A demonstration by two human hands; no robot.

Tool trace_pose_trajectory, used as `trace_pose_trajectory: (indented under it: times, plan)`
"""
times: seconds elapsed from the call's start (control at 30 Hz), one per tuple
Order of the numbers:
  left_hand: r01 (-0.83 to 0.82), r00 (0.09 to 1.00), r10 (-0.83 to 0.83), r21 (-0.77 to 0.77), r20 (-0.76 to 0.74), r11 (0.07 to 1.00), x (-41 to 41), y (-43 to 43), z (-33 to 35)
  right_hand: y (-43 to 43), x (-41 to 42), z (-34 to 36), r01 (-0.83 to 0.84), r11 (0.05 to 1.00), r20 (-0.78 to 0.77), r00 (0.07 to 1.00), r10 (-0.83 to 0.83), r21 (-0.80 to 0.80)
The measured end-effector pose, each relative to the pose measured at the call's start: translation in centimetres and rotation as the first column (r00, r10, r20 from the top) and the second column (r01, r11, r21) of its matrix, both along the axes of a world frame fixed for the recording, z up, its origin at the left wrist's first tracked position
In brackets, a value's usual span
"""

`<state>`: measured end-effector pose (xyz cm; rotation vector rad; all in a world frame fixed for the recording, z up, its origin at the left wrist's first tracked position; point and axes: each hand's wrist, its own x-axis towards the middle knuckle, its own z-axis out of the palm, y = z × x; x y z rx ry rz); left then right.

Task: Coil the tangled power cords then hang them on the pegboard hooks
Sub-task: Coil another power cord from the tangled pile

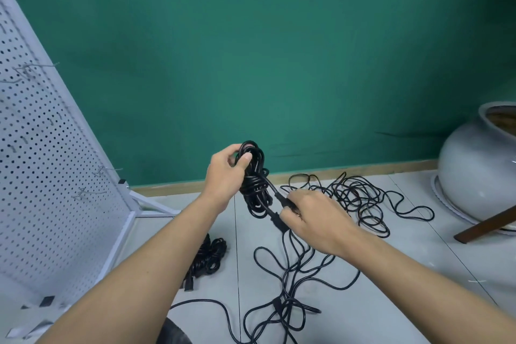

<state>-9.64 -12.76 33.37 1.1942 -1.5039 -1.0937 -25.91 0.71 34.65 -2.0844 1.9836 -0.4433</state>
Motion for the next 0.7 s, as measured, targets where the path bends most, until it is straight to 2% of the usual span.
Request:
trace_pose_trajectory:
  times: [0.1,0.23,0.4,0.53,0.57,0.7]
  plan:
    - [-0.038,0.985,0.048,0.065,-0.167,0.997,0.4,0.2,0.8,-0.6,0.5,-1.1,0.008,1.000,0.040,0.999,-0.008,0.017]
    - [-0.119,0.939,0.152,0.124,-0.308,0.985,1.5,0.4,1.6,-1.2,1.3,-1.6,0.018,0.999,-0.017,1.000,-0.018,-0.027]
    - [-0.100,0.935,0.147,0.158,-0.324,0.982,2.8,0.2,1.7,-1.6,1.6,-2.3,0.012,1.000,-0.059,0.998,-0.013,-0.018]
    - [-0.033,0.933,0.100,0.193,-0.346,0.981,3.5,0.3,1.7,-2.3,2.2,-2.9,0.037,0.991,-0.087,0.995,-0.048,-0.131]
    - [-0.028,0.933,0.097,0.197,-0.346,0.980,3.7,0.3,1.6,-2.6,2.5,-3.0,0.031,0.992,-0.080,0.996,-0.041,-0.123]
    - [-0.074,0.906,0.160,0.225,-0.391,0.971,4.9,-0.2,1.0,-3.4,4.5,-3.8,-0.065,0.998,0.155,0.986,0.060,0.025]
